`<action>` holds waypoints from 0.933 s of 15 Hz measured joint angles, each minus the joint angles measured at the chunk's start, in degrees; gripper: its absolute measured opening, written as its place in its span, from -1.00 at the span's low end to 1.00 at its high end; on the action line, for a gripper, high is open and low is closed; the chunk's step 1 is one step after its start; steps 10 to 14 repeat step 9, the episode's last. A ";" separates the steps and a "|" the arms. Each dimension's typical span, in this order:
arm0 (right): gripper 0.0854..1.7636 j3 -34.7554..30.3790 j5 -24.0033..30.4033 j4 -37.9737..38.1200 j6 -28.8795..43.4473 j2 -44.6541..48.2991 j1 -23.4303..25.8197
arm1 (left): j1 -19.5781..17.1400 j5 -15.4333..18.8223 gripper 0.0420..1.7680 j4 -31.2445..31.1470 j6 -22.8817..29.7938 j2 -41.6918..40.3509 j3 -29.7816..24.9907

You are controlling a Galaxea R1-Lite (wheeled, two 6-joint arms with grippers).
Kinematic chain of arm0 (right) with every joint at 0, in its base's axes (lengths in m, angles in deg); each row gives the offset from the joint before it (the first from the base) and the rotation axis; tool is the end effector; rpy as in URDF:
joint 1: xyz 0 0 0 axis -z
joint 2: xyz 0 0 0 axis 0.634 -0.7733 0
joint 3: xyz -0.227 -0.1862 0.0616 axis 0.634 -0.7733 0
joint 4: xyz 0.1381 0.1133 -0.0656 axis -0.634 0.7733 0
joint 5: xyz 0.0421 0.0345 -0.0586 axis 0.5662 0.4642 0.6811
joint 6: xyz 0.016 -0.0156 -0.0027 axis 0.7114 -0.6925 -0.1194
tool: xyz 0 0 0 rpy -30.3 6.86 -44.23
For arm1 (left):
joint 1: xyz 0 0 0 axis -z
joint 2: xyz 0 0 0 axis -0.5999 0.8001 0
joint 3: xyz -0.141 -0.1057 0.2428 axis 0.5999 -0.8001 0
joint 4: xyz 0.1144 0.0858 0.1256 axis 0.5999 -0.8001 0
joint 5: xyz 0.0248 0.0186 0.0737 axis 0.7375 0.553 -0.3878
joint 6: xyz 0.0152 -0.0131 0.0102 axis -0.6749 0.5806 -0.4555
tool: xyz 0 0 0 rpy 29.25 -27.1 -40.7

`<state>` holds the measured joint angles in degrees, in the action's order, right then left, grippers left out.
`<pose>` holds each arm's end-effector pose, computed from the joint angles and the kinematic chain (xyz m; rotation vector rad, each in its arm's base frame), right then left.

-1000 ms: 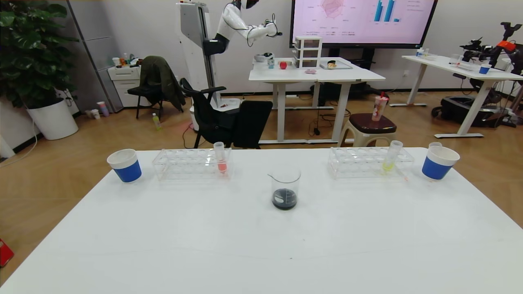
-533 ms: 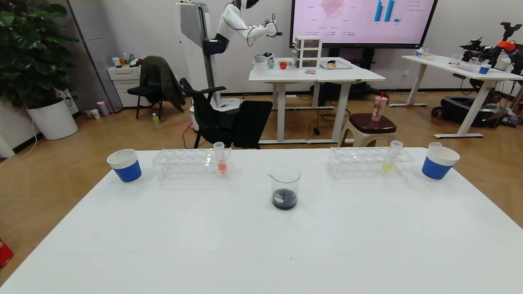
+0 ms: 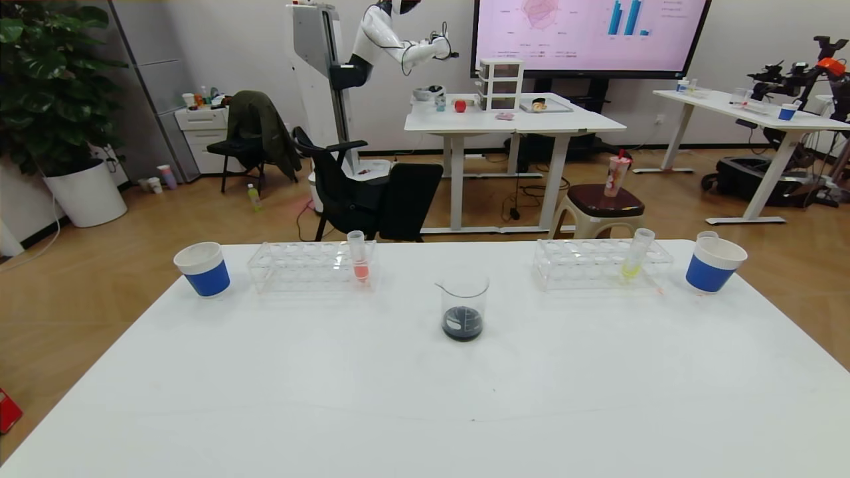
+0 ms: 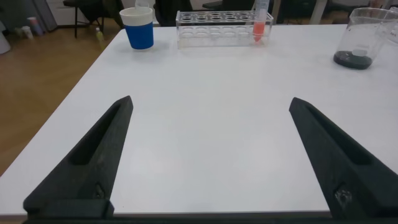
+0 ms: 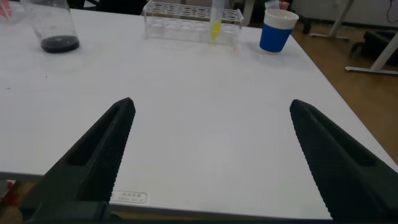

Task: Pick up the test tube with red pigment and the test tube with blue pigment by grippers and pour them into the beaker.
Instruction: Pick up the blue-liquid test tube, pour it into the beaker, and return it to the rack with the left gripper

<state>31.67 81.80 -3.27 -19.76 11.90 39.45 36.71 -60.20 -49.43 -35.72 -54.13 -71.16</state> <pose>-0.0229 0.0005 0.0748 -0.0589 0.0035 0.0190 -0.0240 -0.0002 0.0790 0.0140 -0.0126 -0.0004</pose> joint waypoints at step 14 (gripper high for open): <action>0.97 0.00 0.00 0.00 0.07 0.00 0.00 | 0.00 -0.09 0.98 0.11 0.46 0.00 -0.77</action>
